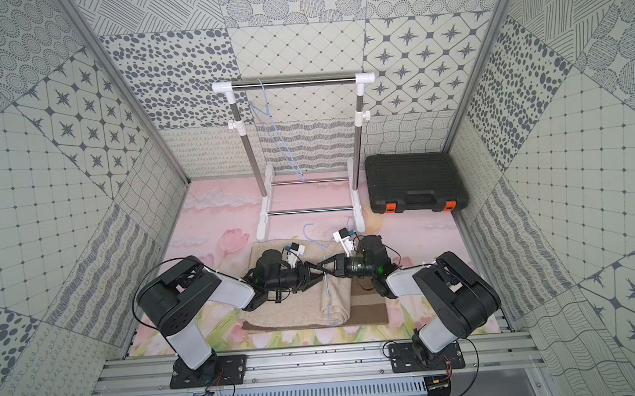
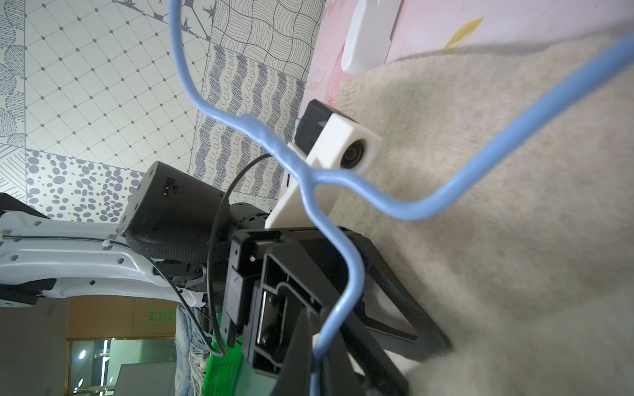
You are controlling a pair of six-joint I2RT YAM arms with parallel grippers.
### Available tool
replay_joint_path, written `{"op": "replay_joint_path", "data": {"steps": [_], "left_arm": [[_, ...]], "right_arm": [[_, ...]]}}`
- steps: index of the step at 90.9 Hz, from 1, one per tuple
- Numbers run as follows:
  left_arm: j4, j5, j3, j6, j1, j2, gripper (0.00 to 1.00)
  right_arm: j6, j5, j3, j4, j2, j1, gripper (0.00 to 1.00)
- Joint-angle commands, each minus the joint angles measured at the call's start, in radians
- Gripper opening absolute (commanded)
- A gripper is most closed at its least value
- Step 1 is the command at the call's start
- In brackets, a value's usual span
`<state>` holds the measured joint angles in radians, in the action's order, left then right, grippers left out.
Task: Hang the scarf on the hanger
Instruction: Pick up the hanger at the center of the board.
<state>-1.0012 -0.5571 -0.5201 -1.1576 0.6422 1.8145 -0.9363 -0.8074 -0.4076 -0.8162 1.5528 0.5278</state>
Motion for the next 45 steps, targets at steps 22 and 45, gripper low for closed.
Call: {"op": "replay_joint_path", "data": {"steps": [22, 45], "left_arm": [[-0.225, -0.077, -0.052, -0.047, 0.025, 0.085, 0.37], [-0.327, -0.121, -0.074, -0.085, 0.030, 0.142, 0.00]], "right_arm": [[-0.015, 0.003, -0.005, -0.046, 0.044, -0.002, 0.00], [-0.015, 0.005, -0.018, -0.049, 0.061, -0.002, 0.00]]}}
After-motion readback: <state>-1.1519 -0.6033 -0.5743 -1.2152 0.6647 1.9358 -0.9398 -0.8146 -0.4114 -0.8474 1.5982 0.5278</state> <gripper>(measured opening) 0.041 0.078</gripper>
